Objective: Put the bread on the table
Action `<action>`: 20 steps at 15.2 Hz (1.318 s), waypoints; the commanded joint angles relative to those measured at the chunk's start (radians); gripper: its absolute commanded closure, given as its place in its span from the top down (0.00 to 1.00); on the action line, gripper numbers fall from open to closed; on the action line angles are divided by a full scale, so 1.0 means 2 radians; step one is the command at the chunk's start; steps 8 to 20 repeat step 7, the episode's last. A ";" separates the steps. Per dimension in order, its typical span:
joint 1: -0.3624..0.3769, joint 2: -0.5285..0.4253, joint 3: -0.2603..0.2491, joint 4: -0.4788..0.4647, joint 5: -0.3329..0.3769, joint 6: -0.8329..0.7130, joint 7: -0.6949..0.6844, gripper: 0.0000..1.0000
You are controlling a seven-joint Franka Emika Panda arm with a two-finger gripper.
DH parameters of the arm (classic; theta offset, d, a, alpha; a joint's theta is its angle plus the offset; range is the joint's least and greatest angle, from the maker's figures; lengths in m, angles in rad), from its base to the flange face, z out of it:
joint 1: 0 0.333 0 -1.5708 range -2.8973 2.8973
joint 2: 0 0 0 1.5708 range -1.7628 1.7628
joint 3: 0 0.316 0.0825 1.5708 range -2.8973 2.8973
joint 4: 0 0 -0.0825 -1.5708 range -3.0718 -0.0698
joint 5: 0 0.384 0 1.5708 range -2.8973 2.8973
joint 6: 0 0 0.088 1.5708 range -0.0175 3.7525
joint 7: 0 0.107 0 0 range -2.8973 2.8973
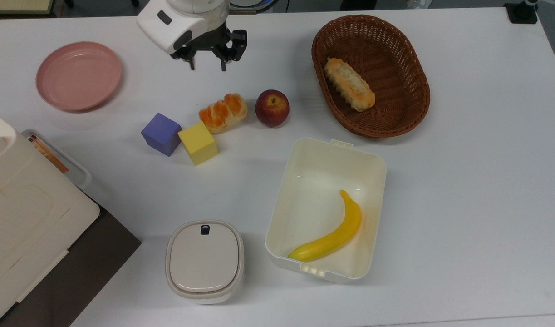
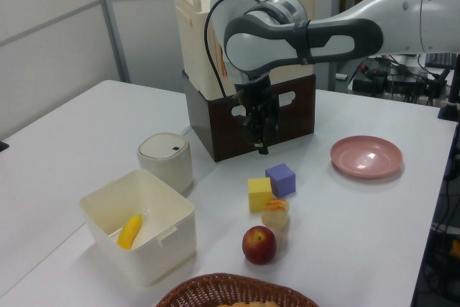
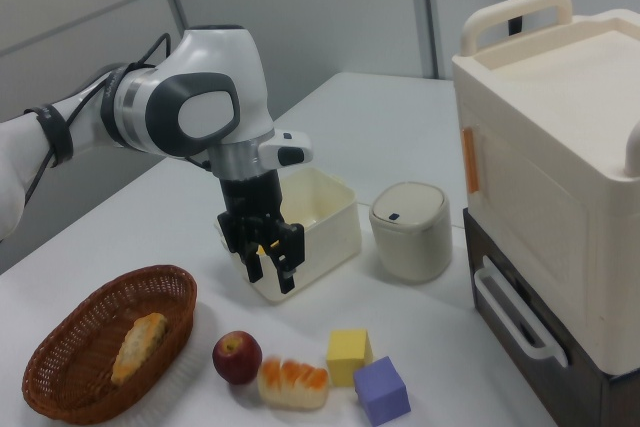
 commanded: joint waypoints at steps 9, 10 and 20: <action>-0.005 -0.013 -0.017 0.016 -0.011 -0.004 -0.017 1.00; -0.005 -0.013 -0.017 0.016 -0.011 -0.004 -0.017 1.00; -0.005 -0.013 -0.017 0.016 -0.011 -0.004 -0.017 1.00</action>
